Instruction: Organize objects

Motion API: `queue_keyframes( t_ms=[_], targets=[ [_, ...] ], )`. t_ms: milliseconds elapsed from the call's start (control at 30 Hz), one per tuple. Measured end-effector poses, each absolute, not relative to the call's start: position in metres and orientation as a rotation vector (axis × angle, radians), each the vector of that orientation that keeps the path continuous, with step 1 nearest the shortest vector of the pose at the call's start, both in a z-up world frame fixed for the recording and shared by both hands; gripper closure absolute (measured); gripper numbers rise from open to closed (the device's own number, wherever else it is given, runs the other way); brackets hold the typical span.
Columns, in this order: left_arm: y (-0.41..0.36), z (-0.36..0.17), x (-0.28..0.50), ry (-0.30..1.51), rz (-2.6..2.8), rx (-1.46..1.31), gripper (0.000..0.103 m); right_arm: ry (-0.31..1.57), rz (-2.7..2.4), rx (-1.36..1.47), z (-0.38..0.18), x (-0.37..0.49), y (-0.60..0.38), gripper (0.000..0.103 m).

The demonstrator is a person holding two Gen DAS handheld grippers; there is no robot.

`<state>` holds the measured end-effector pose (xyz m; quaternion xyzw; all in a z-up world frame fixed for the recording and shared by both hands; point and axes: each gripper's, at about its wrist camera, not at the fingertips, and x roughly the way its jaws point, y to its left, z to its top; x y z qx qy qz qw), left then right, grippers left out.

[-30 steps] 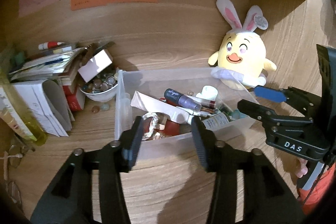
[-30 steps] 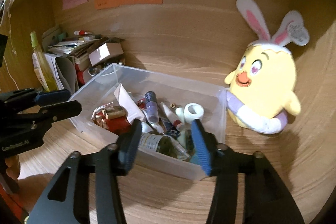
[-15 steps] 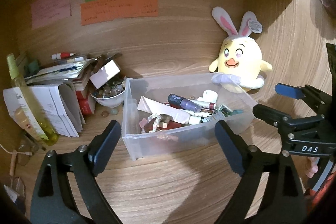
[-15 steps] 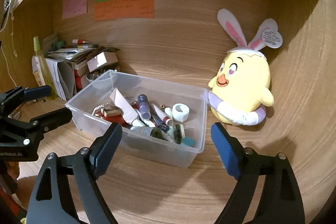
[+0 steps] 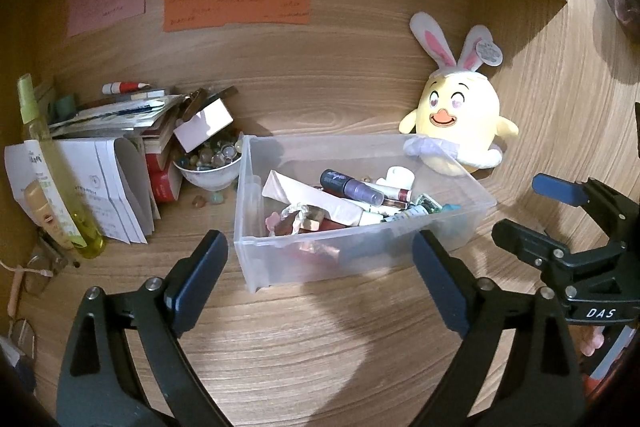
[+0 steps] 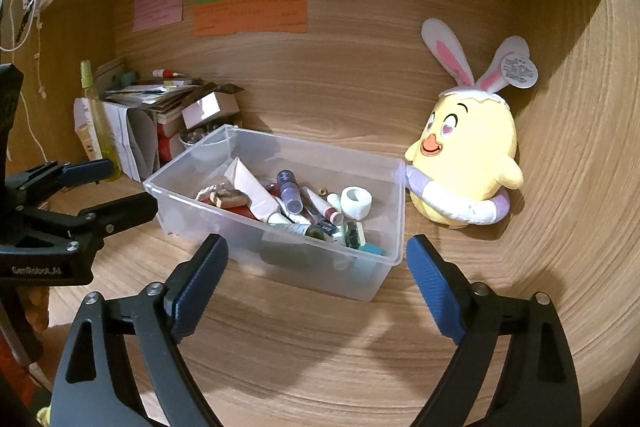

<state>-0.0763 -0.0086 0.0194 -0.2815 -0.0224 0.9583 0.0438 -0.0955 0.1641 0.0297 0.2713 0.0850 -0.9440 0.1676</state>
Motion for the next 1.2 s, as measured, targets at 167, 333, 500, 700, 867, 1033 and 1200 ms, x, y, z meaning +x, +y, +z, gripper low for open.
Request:
queue_keyframes(
  t_ms=[167, 333, 500, 700, 867, 1033, 1200],
  targets=[
    [-0.0083, 0.0186, -0.0759, -0.077, 2.928, -0.856, 0.009, 0.221, -2.68, 0.785, 0.0297, -0.0962, 0.1655, 0.013],
    [-0.008, 0.0188, -0.0757, -0.08, 2.92, -0.859, 0.008, 0.217, -2.674, 0.786, 0.0295, -0.096, 0.166, 0.013],
    [-0.0049, 0.0201, -0.0745, -0.07, 2.92, -0.852, 0.008, 0.216, -2.675, 0.784, 0.0295, -0.0955, 0.1659, 0.013],
    [-0.0024, 0.022, -0.0718, -0.058, 2.924, -0.831, 0.008, 0.214, -2.678, 0.78, 0.0306, -0.0939, 0.166, 0.012],
    [-0.0013, 0.0241, -0.0701, -0.055, 2.931, -0.817, 0.008, 0.209, -2.681, 0.771, 0.0327, -0.0935, 0.1667, 0.012],
    [0.0001, 0.0253, -0.0679, -0.05, 2.926, -0.809, 0.008, 0.206, -2.685, 0.768, 0.034, -0.0937, 0.1664, 0.012],
    [-0.0008, 0.0254, -0.0679, -0.069, 2.923, -0.815, 0.008, 0.205, -2.686, 0.764, 0.0348, -0.0933, 0.1665, 0.012]
  ],
)
